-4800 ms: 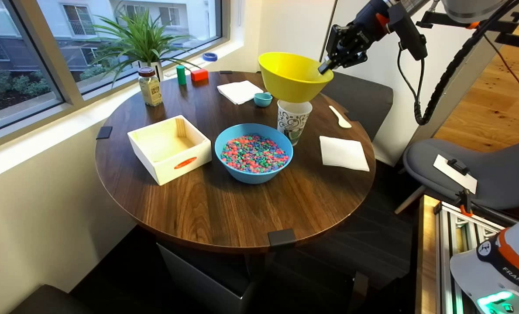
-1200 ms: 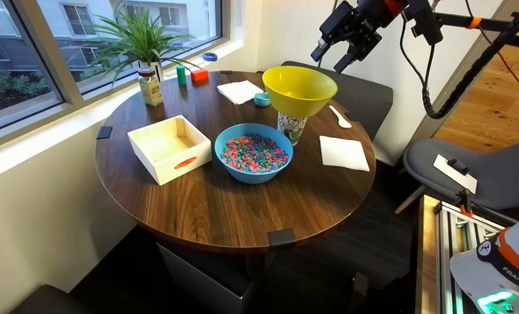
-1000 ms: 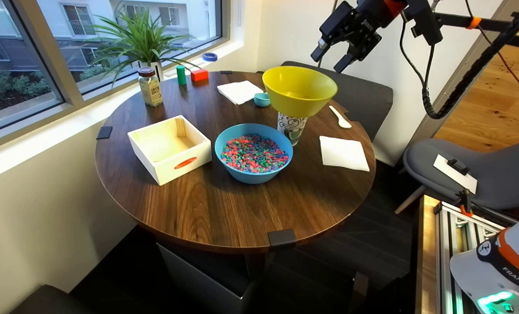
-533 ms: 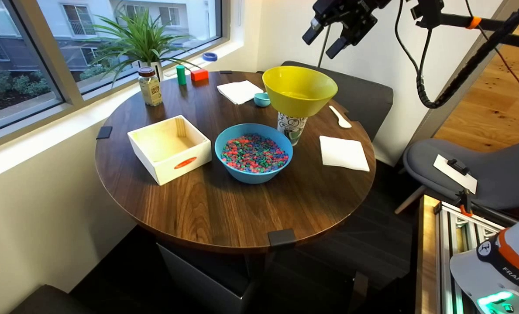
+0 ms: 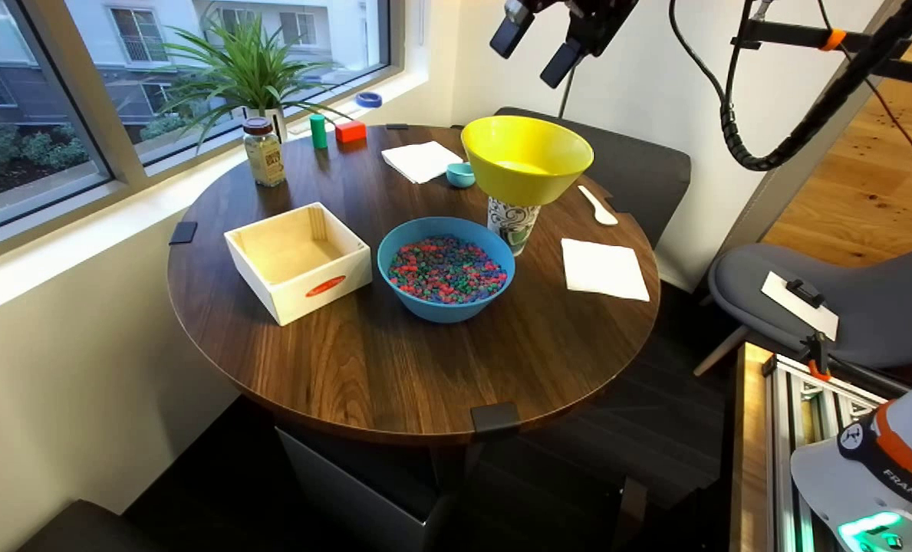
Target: Pick up the yellow bowl and place it on top of the cup, move a pinch of the content in the blue bowl into the yellow bowl
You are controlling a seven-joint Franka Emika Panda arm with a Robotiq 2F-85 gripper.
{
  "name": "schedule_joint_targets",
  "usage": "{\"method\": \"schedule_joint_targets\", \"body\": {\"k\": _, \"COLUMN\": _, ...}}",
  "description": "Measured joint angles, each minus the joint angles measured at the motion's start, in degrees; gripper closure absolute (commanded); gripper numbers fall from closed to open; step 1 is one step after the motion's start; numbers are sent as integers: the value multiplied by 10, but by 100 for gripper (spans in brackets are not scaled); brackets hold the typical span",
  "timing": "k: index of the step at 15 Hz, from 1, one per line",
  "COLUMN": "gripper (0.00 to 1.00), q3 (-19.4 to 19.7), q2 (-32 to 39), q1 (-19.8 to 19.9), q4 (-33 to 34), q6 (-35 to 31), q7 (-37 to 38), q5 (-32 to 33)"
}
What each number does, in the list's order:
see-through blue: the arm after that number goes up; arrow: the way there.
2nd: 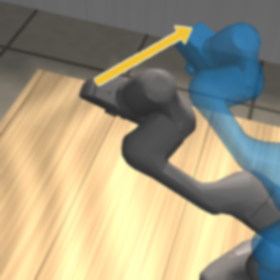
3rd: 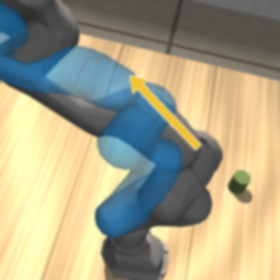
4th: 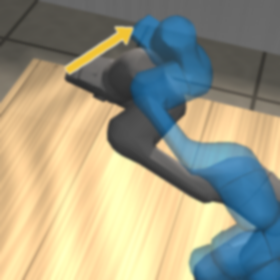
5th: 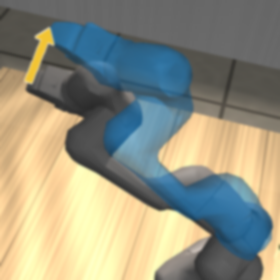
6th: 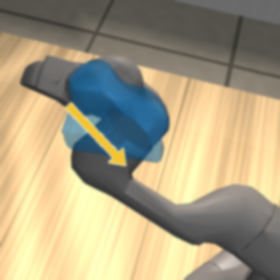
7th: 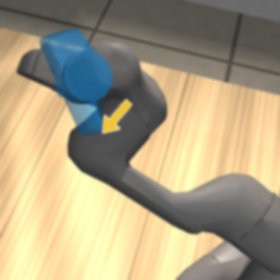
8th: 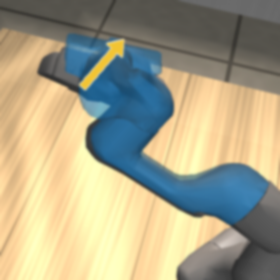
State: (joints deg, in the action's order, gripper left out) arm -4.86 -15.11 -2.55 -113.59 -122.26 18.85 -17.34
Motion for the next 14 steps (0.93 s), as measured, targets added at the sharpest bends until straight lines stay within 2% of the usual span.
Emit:
{"method": "schedule_joint_targets", "body": {"k": 4, "gripper": 0, "q3": -15, "q2": 37, "q1": -7, "q4": 41, "q6": 80, "q7": 9, "q5": 19}}
{"method": "schedule_joint_targets", "body": {"k": 7, "gripper": 0, "q3": -33, "q2": 58, "q1": -11, "q4": 63, "q6": 120, "q7": 40, "q5": 71}}
{"method": "schedule_joint_targets", "body": {"k": 11, "gripper": 0, "q3": -56, "q2": 70, "q1": -16, "q4": 72, "q6": 144, "q7": 96, "q5": 152}}
{"method": "schedule_joint_targets", "body": {"k": 14, "gripper": 0, "q3": -65, "q2": 76, "q1": -21, "q4": 71, "q6": 144, "q7": 128, "q5": 184}}
